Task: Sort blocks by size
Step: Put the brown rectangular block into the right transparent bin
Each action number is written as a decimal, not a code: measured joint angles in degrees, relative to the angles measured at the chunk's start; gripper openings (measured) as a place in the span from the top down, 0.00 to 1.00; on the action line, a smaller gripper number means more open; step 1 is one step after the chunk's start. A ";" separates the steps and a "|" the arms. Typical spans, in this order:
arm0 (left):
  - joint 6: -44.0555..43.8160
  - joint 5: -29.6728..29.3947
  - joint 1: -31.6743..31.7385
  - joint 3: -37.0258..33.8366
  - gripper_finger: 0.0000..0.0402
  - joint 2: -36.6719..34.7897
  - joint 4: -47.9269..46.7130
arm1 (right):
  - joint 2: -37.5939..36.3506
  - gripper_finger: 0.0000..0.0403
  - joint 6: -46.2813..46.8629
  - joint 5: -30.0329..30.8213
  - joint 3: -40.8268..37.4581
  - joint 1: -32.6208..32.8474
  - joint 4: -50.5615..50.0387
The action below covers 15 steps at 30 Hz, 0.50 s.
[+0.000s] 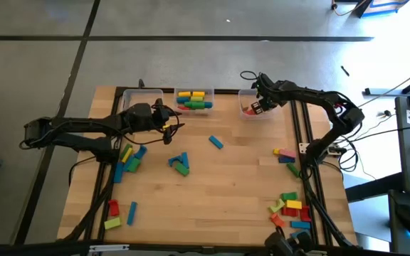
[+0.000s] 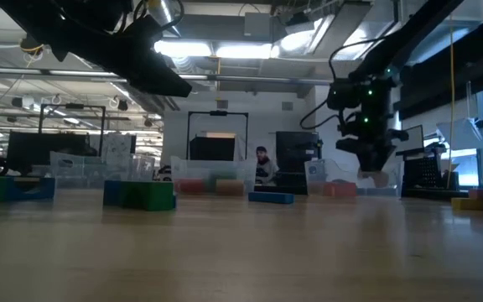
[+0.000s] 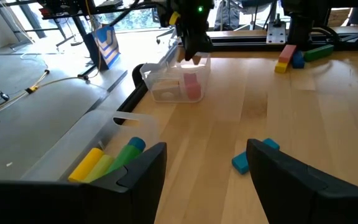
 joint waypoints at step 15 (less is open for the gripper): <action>0.44 0.00 0.00 0.00 0.46 0.00 0.00 | 2.40 0.66 0.17 1.32 0.00 0.02 -0.33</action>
